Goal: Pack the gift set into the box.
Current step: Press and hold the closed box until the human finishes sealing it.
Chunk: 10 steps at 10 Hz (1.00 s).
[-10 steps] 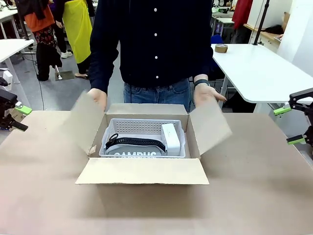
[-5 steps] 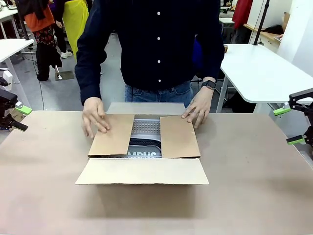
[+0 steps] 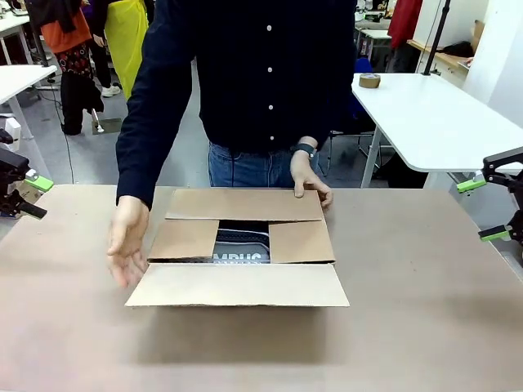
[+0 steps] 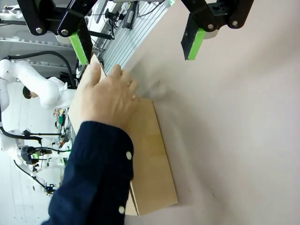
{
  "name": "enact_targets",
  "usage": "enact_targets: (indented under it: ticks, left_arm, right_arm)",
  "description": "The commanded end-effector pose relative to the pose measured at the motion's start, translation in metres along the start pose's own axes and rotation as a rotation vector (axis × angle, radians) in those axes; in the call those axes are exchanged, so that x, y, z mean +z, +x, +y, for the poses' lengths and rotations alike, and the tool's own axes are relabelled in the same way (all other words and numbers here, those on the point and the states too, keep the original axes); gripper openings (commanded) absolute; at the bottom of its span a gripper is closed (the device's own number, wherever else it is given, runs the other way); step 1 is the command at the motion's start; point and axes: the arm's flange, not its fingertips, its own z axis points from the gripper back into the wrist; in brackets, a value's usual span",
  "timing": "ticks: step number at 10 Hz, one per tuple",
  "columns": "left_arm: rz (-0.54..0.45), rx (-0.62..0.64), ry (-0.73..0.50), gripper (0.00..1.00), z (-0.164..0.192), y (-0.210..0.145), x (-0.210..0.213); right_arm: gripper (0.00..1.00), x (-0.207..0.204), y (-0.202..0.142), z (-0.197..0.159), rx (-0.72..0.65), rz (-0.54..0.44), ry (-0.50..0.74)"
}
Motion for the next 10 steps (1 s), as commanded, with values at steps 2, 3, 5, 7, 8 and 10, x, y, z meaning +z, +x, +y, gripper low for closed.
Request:
enact_targets:
  ticks: [2,3,5,7,8,10]
  left_arm:
    - [-0.007,-0.002,0.004,1.0,-0.0003,-0.0017,-0.0001]
    - [-0.007,-0.002,0.004,1.0,-0.0003,-0.0017,-0.0001]
    - [-0.007,-0.002,0.004,1.0,-0.0003,-0.0017,-0.0001]
    - [-0.007,-0.002,0.004,1.0,-0.0003,-0.0017,-0.0001]
    - [-0.007,-0.002,0.004,1.0,-0.0003,-0.0017,-0.0001]
    - [-0.007,-0.002,0.004,1.0,-0.0003,-0.0017,-0.0001]
  right_arm:
    - [1.0,-0.0014,-0.0013,-0.0023,0.018,0.0,0.002]
    - [1.0,-0.0014,-0.0013,-0.0023,0.018,0.0,0.002]
    - [1.0,-0.0014,-0.0013,-0.0023,0.018,0.0,0.002]
    - [1.0,-0.0014,-0.0013,-0.0023,0.018,0.0,0.002]
    - [1.0,-0.0014,-0.0013,-0.0023,0.018,0.0,0.002]
    - [1.0,-0.0014,-0.0013,-0.0023,0.018,0.0,0.002]
